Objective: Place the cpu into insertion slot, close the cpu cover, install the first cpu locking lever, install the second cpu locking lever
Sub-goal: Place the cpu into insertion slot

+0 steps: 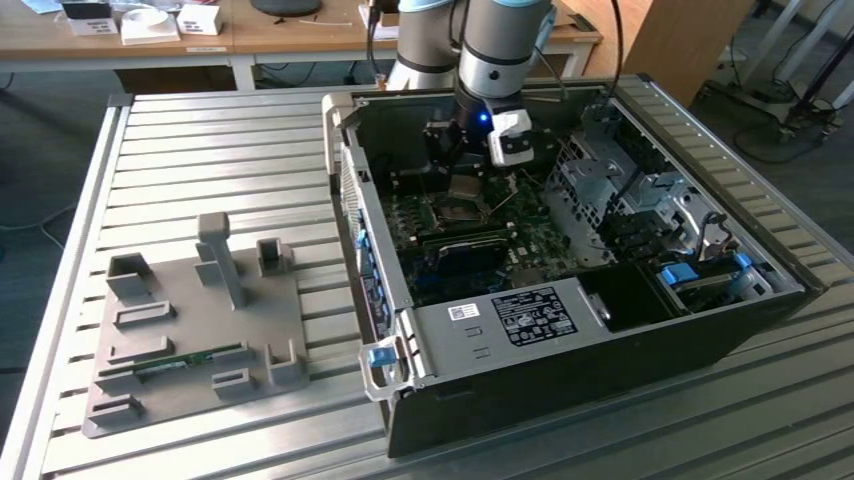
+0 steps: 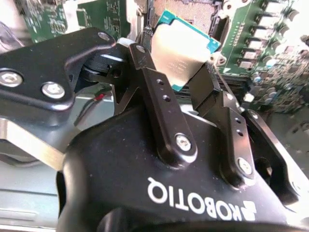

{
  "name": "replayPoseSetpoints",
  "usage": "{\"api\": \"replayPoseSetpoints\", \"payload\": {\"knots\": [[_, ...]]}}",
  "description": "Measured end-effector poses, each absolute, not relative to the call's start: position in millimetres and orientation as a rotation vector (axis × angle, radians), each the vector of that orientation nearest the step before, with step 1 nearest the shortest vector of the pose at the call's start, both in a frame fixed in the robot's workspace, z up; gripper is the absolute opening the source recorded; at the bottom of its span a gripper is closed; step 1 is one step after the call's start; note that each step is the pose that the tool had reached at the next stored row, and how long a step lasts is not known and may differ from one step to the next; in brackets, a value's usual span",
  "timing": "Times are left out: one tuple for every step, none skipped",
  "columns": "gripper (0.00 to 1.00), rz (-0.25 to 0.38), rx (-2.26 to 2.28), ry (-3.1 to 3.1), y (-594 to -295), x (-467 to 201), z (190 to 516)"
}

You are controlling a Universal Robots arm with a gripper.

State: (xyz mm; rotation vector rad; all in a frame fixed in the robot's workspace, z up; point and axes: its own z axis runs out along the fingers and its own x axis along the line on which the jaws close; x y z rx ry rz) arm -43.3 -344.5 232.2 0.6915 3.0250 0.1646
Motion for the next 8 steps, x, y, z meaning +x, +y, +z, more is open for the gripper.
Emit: {"api": "replayPoseSetpoints", "payload": {"knots": [[0.54,0.164,0.719,3.018,-344.5,-43.3,232.2],[0.54,0.164,0.745,3.010,-344.5,-43.3,232.2],[0.54,0.163,0.775,3.002,-344.5,-43.3,232.2],[0.54,0.163,0.796,2.996,-344.5,-43.3,232.2],[0.54,0.162,0.805,2.993,-344.5,-43.6,232.2],[0.54,0.162,0.810,2.991,-344.4,-44.0,232.2],[0.54,0.162,0.813,2.990,-344.3,-44.4,232.2],[0.54,0.162,0.817,2.989,-344.3,-44.8,232.2]]}}
